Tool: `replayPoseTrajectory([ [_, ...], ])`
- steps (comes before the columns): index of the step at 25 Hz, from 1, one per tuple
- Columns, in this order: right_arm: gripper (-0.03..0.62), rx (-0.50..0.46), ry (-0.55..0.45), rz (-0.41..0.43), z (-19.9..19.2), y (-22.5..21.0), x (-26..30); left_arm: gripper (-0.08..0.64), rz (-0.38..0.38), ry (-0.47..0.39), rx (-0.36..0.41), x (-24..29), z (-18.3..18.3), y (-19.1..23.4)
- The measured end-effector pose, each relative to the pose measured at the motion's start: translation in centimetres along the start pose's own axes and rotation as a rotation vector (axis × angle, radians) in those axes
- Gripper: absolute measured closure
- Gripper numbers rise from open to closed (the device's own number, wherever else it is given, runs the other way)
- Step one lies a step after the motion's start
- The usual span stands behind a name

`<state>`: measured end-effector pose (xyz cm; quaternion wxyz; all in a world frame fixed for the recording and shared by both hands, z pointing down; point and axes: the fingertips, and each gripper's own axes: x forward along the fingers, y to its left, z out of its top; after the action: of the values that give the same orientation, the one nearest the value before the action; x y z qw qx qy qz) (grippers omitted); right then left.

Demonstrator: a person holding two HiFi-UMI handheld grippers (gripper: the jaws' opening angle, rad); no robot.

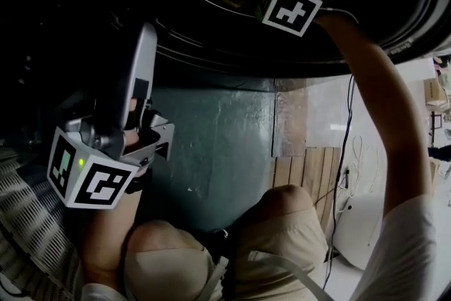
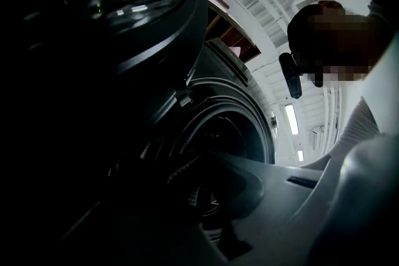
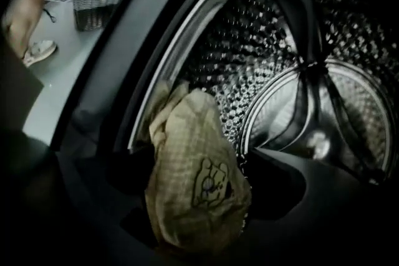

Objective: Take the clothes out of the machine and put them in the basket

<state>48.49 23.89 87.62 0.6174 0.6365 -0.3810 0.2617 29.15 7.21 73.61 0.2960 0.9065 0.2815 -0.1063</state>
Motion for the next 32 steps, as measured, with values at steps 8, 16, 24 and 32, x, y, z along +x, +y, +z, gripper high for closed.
replayPoseTrajectory([
  [8,0.143,0.036,0.134,0.059,-1.4,0.2,2.7,0.546,0.032,-0.019,0.076,-2.7,3.4,-1.2],
  [16,0.174,0.021,0.166,0.083,-1.3,0.6,4.7,0.546,0.049,-0.013,0.102,-2.8,3.8,-1.3],
  [24,0.310,-0.043,0.170,-0.033,-0.5,0.2,3.0,0.546,0.041,-0.020,0.109,-2.6,3.7,-2.2],
  [32,0.322,-0.041,0.084,-0.150,1.0,-1.8,-2.0,0.546,0.048,-0.039,0.115,-3.3,4.5,-2.4],
])
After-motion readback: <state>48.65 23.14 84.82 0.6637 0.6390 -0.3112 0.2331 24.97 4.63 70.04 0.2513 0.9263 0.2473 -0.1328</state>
